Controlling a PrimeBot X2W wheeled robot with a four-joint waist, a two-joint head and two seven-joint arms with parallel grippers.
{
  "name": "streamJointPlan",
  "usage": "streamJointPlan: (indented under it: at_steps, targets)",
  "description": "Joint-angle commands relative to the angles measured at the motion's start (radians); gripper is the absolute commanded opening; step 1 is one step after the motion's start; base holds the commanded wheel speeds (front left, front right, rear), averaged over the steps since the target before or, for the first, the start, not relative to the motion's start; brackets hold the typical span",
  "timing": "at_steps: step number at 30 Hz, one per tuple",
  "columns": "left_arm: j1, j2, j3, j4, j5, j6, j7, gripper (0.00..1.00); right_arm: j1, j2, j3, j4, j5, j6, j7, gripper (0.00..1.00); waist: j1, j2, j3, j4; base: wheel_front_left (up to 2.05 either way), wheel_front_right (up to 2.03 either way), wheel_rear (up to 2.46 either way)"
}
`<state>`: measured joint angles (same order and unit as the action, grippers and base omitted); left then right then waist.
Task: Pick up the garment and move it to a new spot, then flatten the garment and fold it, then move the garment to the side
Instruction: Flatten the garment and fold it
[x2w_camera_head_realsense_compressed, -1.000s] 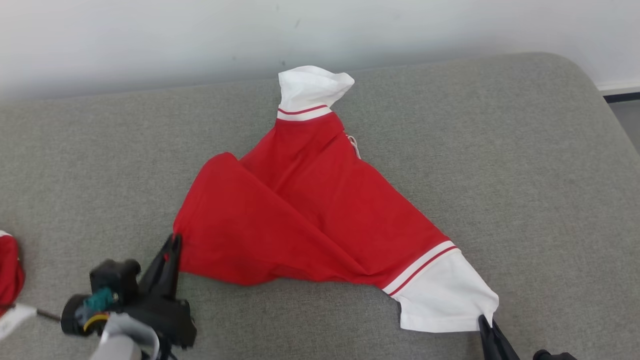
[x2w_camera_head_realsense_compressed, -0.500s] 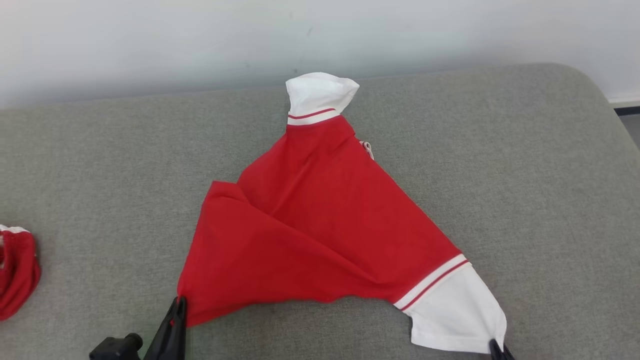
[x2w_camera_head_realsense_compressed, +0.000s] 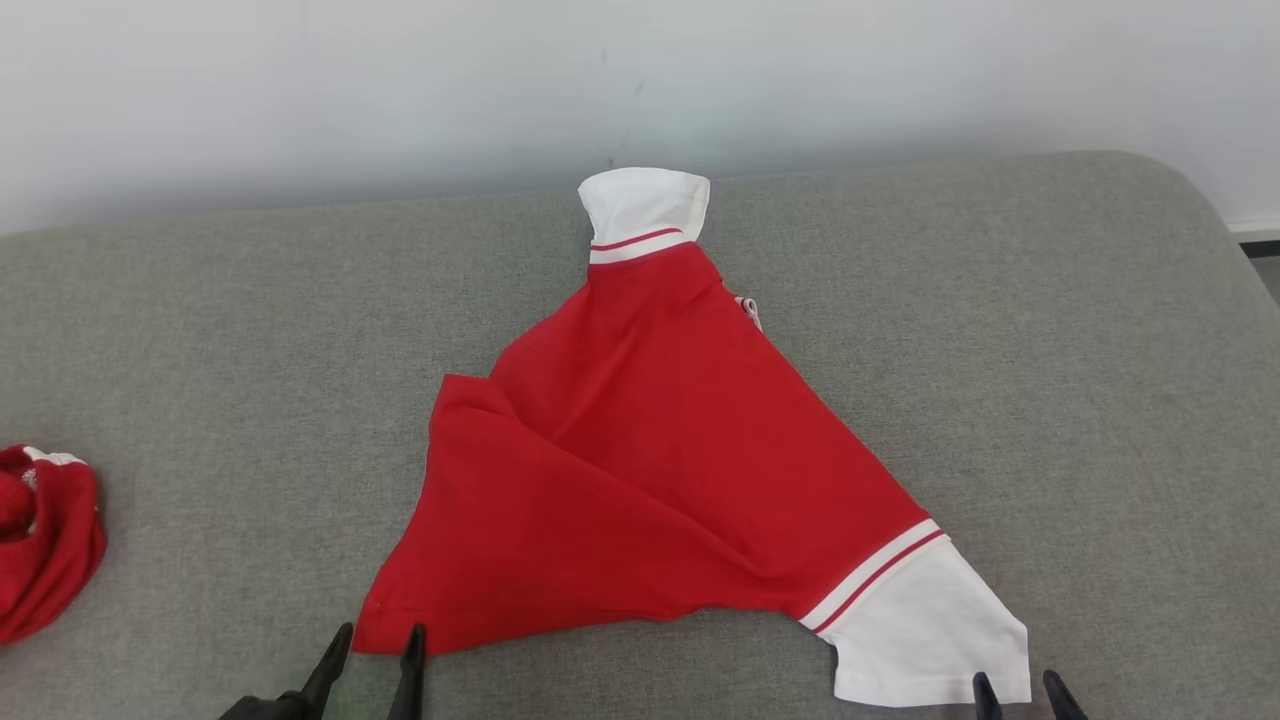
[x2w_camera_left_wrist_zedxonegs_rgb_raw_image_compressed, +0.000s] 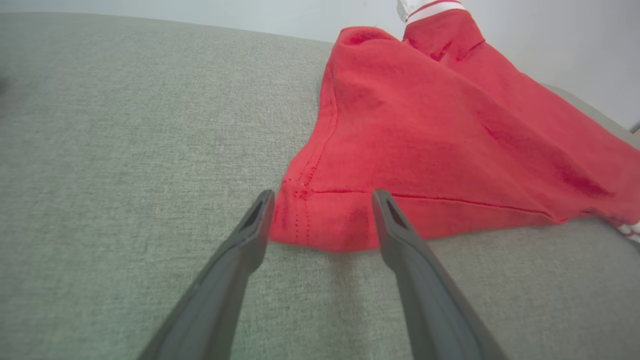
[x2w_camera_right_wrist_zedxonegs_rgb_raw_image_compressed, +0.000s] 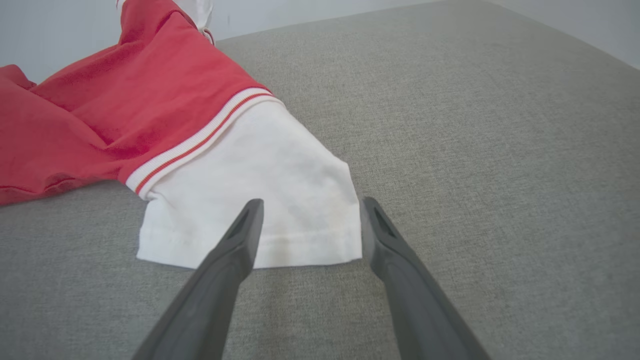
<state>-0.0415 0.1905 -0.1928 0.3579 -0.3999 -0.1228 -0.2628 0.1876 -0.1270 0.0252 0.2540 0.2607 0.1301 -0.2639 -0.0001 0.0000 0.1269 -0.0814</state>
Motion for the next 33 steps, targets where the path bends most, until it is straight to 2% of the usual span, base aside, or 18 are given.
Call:
streamJointPlan:
  at_steps: [1,9,13,14,15,16,23,33]
  targets:
    - [-0.016,0.012,-0.010,0.018,0.014,-0.001,-0.004,1.00,0.001,0.000,0.004,0.007,-0.009,0.001,0.000,1.00,0.0001,0.0000,0.002,-0.002,0.00,0.00,0.00]
    - [-0.086,0.029,-0.032,0.098,-0.015,-0.007,0.002,1.00,-0.038,0.001,0.018,0.044,-0.028,0.001,0.000,1.00,0.0001,0.0000,0.014,-0.019,0.00,0.00,0.00]
    - [-0.122,0.037,-0.033,0.135,-0.044,-0.008,0.005,1.00,-0.076,0.007,0.033,0.105,-0.047,0.001,0.000,1.00,0.0001,0.0000,0.025,-0.030,0.00,0.00,0.00]
    - [-0.129,0.036,-0.037,0.148,-0.054,-0.006,0.008,0.76,-0.087,0.008,0.040,0.124,-0.045,0.001,0.000,1.00,0.0001,0.0000,0.026,-0.032,0.00,0.00,0.00]
    - [-0.134,0.037,-0.043,0.157,-0.059,-0.007,0.009,0.36,-0.094,0.008,0.047,0.145,-0.044,0.001,0.000,0.64,0.0001,0.0000,0.027,-0.033,0.00,0.00,0.00]
    - [-0.140,0.039,-0.046,0.166,-0.061,-0.007,0.008,0.00,-0.105,0.007,0.052,0.162,-0.044,0.001,0.000,0.00,0.0001,0.0000,0.027,-0.035,0.00,0.00,0.00]
    - [-0.136,0.033,-0.069,0.168,-0.072,-0.008,0.001,0.00,-0.123,0.004,0.052,0.159,-0.023,0.001,0.000,0.00,0.0001,0.0000,0.017,-0.018,0.00,0.00,0.00]
    - [-0.022,0.018,-0.023,-0.072,-0.051,0.015,-0.003,0.00,0.013,-0.019,0.066,-0.056,0.031,0.001,0.000,0.00,0.0001,0.0000,0.017,0.004,0.00,0.00,0.00]
